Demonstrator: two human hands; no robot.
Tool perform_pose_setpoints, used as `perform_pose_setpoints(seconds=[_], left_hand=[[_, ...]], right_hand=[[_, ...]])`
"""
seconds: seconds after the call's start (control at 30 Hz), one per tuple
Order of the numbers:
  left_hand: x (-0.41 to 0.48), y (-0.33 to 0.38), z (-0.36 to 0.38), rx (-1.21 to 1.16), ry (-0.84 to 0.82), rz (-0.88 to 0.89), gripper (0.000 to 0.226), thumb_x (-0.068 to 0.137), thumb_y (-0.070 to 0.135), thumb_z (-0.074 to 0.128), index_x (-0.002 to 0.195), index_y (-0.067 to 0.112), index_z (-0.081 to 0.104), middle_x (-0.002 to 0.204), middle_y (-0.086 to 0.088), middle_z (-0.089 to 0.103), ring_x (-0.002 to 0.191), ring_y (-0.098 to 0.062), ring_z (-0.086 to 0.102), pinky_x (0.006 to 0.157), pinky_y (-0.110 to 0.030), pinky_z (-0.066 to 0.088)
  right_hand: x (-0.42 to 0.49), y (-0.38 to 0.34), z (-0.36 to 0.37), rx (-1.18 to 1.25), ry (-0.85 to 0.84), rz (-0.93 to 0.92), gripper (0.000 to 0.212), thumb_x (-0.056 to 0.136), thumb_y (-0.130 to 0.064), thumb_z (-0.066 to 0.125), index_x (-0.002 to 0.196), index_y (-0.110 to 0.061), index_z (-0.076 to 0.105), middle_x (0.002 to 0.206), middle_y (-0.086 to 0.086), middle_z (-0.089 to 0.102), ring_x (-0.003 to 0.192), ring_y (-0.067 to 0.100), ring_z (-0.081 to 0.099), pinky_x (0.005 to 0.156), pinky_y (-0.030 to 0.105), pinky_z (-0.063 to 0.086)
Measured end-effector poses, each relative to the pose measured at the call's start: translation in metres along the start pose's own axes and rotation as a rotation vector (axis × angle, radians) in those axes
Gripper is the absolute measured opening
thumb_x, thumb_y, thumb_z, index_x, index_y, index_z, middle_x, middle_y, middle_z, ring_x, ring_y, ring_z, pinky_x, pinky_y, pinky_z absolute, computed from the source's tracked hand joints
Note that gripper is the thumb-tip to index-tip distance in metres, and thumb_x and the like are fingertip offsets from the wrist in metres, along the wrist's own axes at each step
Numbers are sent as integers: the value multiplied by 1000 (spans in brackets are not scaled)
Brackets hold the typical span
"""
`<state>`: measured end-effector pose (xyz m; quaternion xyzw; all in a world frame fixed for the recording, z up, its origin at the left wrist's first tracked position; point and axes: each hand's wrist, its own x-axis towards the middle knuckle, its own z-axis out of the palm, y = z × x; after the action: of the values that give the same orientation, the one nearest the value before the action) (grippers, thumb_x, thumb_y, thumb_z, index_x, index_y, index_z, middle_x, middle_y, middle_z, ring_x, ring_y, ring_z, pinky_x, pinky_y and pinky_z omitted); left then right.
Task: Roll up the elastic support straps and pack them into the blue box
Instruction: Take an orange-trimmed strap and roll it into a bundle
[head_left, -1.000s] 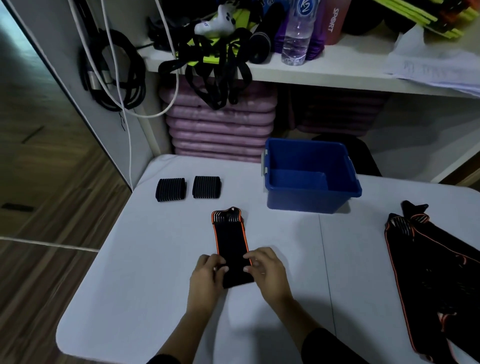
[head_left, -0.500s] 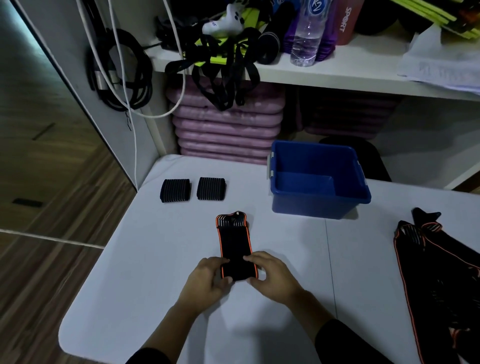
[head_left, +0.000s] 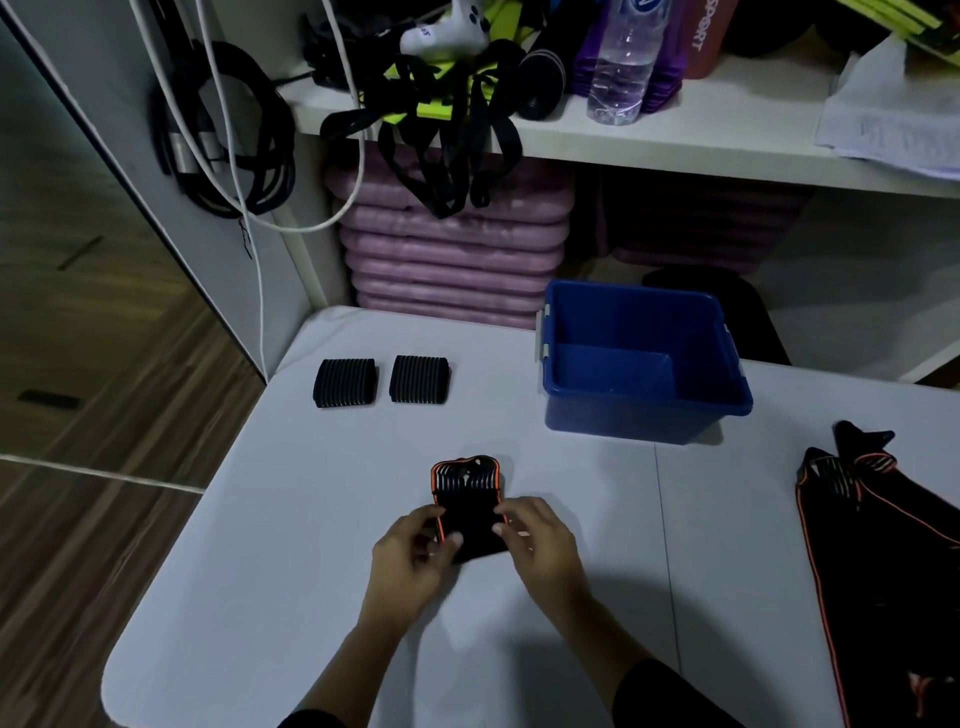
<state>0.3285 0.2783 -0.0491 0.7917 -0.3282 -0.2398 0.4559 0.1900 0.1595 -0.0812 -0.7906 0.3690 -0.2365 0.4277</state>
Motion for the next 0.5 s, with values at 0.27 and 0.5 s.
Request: perform_pose_setpoints(seconds=[0.27, 0.5], left_hand=[[5, -1, 5, -76, 20, -115, 28, 83, 17, 65, 107, 29, 58, 90, 11, 65, 85, -17, 64, 77, -32, 53], [8, 0, 8, -188, -42, -140, 25, 88, 5, 57, 102, 24, 47, 82, 7, 64, 71, -12, 57, 69, -24, 47]], right_hand=[[7, -3, -2, 129, -65, 104, 21, 80, -29, 64, 97, -38, 57, 101, -21, 61, 93, 4, 59, 84, 28, 52], [13, -9, 3, 225, -148, 2, 33, 83, -17, 55, 108, -37, 65, 121, -17, 61, 116, 9, 56, 96, 32, 48]])
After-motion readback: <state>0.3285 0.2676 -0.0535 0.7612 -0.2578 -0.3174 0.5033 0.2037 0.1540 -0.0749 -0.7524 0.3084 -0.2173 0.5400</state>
